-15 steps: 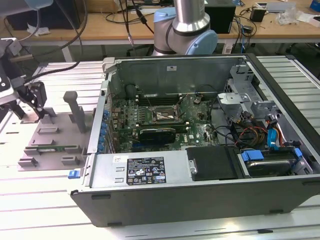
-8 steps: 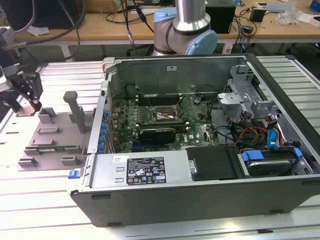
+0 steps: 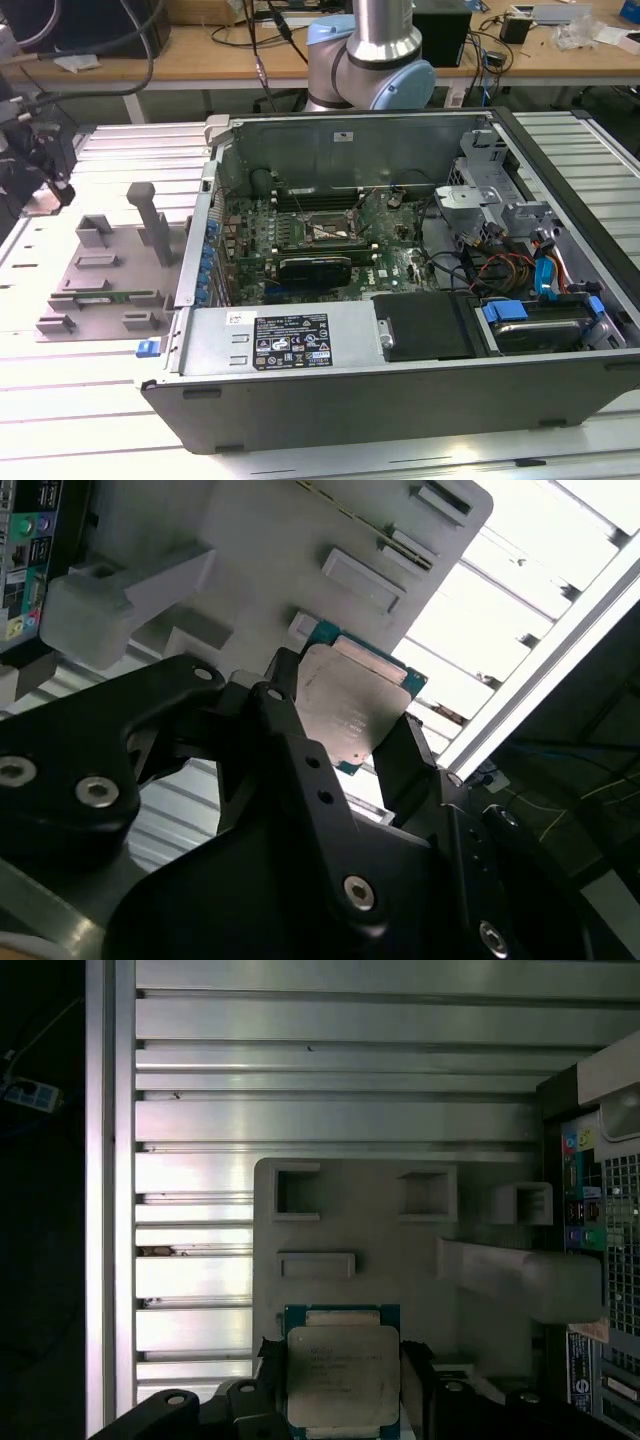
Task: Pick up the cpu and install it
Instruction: 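Pick up the cpu and move it towards the insertion slot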
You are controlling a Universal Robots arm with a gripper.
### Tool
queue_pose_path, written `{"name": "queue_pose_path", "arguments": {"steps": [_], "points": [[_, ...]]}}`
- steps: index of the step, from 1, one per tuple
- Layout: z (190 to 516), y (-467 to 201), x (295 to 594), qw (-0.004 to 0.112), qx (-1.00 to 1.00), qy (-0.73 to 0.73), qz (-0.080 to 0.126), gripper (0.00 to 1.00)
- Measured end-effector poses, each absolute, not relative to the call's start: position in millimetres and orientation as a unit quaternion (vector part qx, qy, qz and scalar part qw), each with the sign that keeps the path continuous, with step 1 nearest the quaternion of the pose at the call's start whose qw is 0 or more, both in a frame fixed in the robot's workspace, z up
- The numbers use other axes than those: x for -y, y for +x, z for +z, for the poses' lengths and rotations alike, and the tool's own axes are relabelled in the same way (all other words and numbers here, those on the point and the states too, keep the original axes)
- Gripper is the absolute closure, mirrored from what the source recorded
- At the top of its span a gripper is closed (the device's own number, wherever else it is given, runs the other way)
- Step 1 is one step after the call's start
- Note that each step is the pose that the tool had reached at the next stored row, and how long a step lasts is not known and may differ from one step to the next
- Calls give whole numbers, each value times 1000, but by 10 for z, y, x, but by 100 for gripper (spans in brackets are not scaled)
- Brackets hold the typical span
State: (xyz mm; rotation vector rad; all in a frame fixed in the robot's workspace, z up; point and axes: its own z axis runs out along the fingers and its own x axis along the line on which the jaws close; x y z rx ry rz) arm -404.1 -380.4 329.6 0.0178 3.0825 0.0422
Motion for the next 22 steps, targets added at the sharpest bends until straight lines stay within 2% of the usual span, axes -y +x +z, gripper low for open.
{"name": "queue_pose_path", "arguments": {"steps": [4,18,22], "points": [[3586,-4041,3803,35,-999,6,14,46],[4019,-4041,3798,39,-999,6,14,46],[4026,-4041,3797,39,-999,6,14,46]]}}
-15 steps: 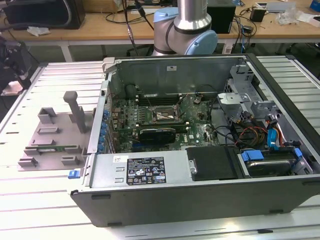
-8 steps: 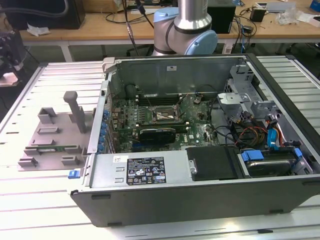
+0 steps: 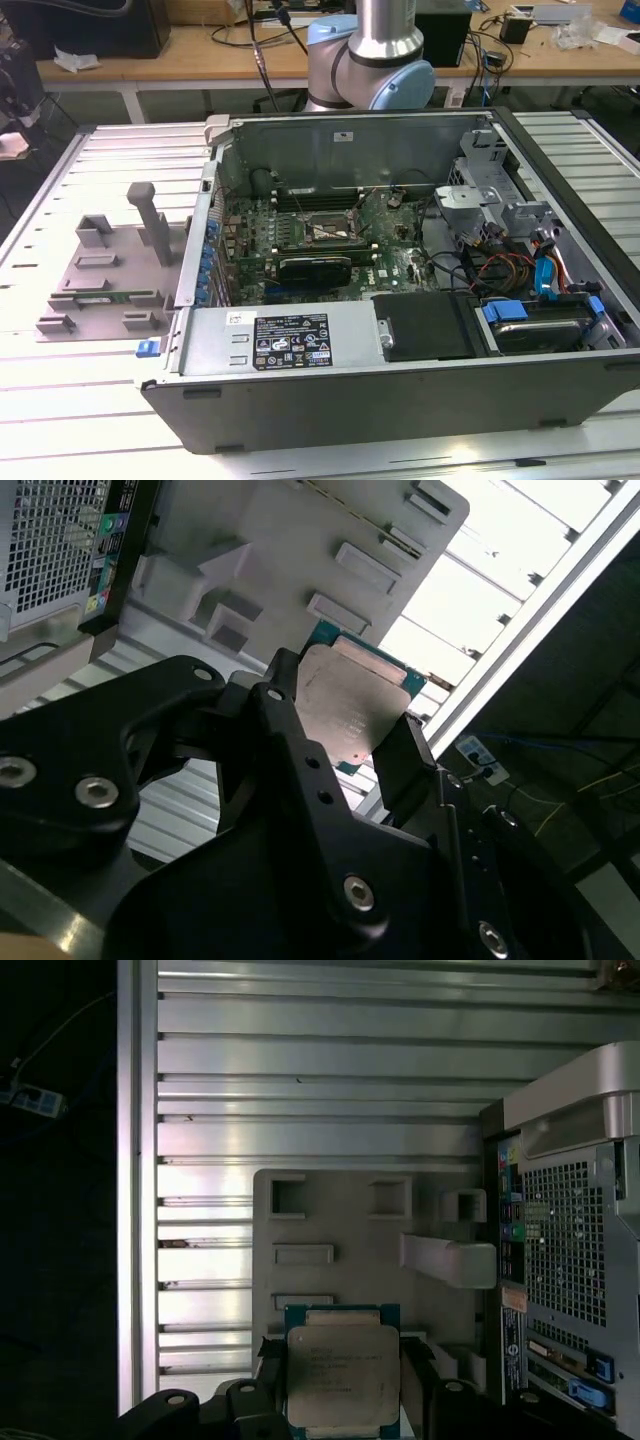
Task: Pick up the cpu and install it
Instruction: 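Pick up the cpu and move it towards the insertion slot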
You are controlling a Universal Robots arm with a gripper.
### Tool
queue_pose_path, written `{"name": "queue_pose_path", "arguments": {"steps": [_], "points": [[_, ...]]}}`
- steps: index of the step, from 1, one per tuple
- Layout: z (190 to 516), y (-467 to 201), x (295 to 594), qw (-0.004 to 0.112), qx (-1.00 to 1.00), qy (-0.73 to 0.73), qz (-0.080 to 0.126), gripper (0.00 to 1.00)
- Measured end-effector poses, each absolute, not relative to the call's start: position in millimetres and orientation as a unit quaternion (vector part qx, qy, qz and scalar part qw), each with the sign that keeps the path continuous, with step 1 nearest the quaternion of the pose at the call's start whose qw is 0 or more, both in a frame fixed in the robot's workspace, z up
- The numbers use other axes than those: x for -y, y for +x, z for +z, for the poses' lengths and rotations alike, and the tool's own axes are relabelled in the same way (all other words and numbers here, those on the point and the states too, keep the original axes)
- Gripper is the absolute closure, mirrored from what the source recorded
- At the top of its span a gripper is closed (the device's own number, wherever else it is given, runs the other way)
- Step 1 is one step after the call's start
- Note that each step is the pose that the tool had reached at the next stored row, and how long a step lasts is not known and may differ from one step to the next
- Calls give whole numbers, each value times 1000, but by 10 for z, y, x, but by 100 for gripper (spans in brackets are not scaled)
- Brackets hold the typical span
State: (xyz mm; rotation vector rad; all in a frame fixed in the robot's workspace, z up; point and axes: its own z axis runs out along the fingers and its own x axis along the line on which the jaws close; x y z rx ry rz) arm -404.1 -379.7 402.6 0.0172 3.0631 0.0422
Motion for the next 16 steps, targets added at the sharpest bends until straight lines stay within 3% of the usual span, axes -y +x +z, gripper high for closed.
{"name": "queue_pose_path", "arguments": {"steps": [16], "points": [[4027,-3692,3817,38,-999,8,14,46]]}}
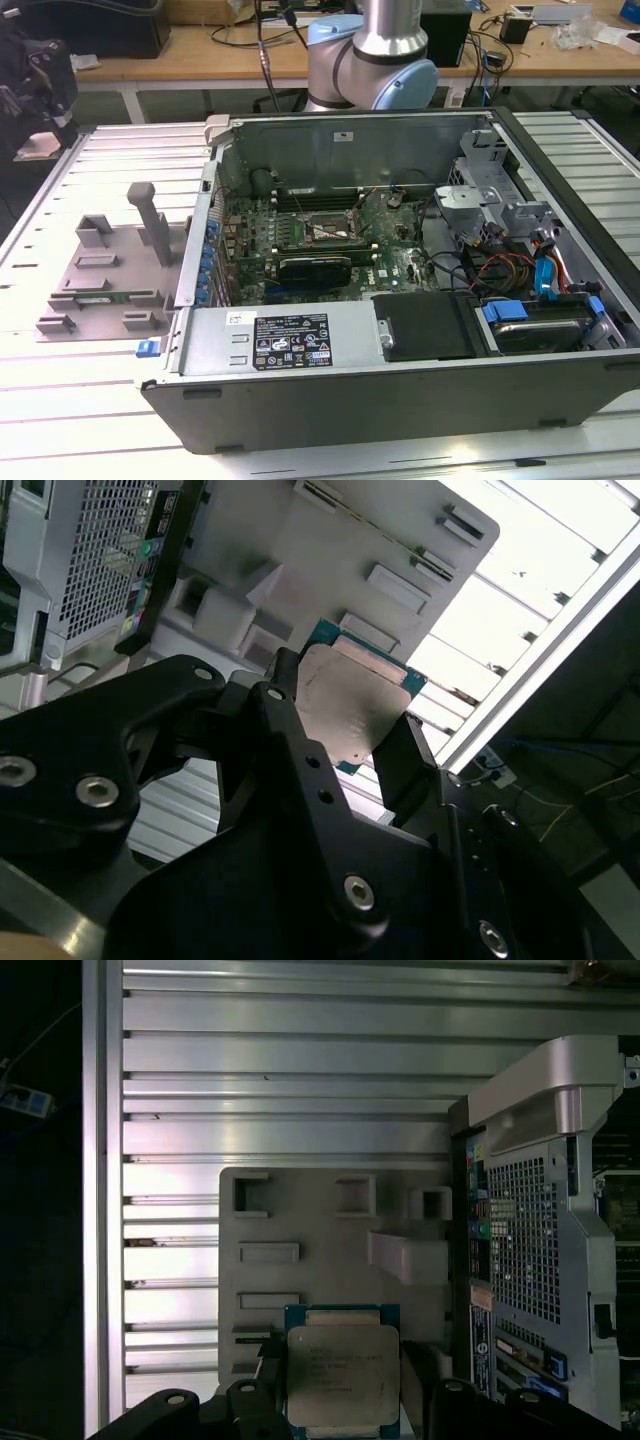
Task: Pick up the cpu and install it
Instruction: 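Pick up the cpu and move it towards the insertion slot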
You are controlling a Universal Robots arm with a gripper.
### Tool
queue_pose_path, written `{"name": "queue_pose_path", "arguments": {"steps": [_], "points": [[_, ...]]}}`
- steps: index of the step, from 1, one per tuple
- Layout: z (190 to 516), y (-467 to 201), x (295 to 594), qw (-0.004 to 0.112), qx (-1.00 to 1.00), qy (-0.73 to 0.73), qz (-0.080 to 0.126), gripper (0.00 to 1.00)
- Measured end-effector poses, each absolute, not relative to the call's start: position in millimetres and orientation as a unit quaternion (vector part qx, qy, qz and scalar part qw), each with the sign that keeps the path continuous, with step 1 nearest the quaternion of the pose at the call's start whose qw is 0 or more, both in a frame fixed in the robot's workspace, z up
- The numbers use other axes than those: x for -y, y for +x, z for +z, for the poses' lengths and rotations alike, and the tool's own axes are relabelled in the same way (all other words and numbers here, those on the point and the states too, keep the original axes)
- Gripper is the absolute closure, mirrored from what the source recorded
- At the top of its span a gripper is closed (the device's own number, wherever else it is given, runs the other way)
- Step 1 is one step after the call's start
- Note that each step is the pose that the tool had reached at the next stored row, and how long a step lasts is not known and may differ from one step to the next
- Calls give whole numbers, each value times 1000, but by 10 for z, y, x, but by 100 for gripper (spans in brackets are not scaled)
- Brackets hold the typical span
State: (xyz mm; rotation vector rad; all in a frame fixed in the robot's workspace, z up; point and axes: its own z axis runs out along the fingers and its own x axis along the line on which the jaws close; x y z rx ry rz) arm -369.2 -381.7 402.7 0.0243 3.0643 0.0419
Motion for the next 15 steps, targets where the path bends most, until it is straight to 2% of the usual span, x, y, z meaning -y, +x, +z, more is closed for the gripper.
{"name": "queue_pose_path", "arguments": {"steps": [15], "points": [[4028,-3185,3827,37,-999,13,13,46]]}}
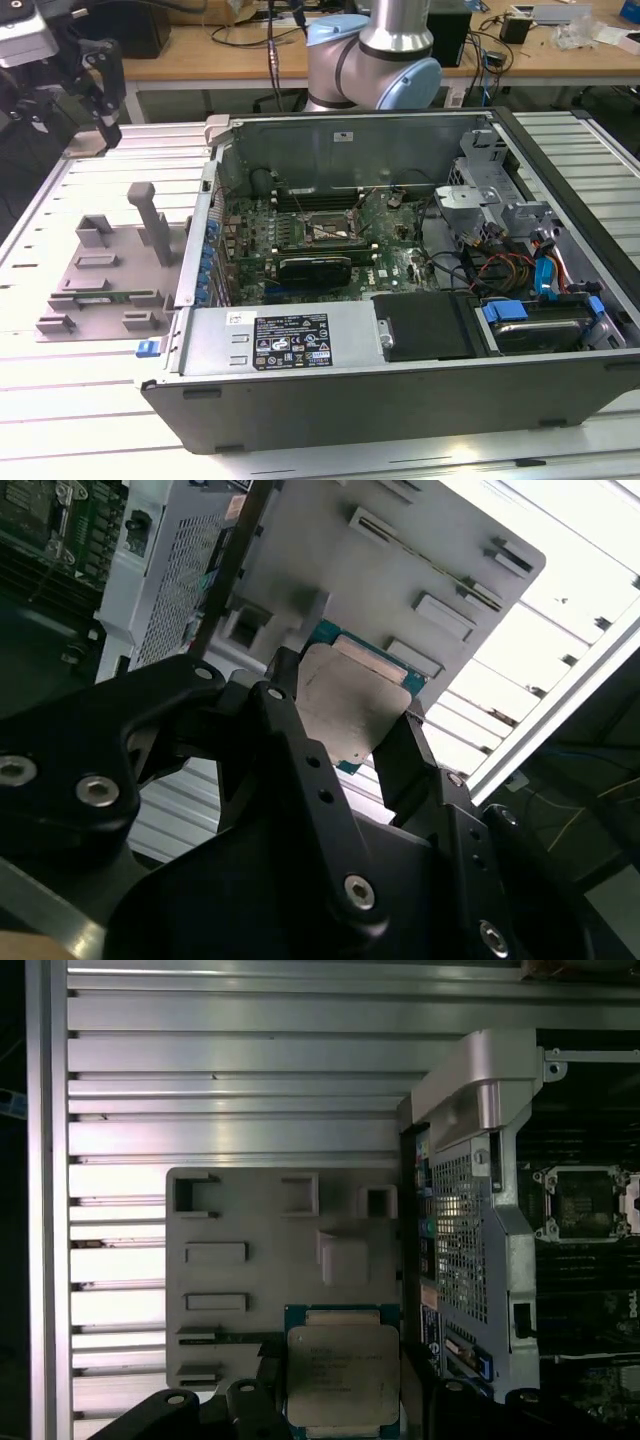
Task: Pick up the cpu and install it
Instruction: 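Pick up the cpu and move it towards the insertion slot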
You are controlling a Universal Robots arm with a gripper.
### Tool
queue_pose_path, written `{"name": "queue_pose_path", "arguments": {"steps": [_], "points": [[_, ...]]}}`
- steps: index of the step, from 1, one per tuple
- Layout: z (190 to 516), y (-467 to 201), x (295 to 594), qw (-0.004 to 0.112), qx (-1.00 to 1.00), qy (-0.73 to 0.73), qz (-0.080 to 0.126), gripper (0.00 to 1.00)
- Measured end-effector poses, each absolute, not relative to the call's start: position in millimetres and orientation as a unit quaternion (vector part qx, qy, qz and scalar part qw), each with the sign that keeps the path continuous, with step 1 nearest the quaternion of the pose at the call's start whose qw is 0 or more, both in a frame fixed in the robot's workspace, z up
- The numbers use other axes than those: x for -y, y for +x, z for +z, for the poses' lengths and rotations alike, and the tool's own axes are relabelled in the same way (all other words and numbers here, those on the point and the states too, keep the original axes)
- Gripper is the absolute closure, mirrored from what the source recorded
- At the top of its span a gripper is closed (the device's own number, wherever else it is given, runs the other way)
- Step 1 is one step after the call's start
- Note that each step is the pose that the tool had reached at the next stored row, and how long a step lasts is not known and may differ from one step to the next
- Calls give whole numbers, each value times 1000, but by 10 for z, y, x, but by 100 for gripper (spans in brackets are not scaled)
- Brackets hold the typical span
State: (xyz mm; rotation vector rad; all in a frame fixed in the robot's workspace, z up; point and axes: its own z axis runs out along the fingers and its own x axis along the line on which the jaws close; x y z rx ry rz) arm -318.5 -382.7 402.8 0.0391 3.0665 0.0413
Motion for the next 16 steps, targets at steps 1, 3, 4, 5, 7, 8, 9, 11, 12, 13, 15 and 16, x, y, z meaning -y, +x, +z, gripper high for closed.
{"name": "queue_pose_path", "arguments": {"steps": [1,3,4,5,7,8,9,11,12,13,15,16], "points": [[4028,-3160,3828,37,-999,13,13,46],[4027,-3083,3829,37,-999,13,13,46],[4028,-3019,3830,37,-999,14,13,46],[4027,-2965,3831,37,-999,14,13,46],[4026,-2877,3832,37,-999,15,13,46],[4027,-2851,3832,37,-999,15,13,46],[4027,-2802,3833,37,-999,15,13,46],[4027,-2746,3834,37,-999,15,13,46],[4027,-2715,3834,37,-999,15,13,46],[4026,-2669,3834,37,-999,16,13,46],[4026,-2614,3835,37,-999,16,13,46],[4026,-2563,3835,37,-999,16,13,46]]}}
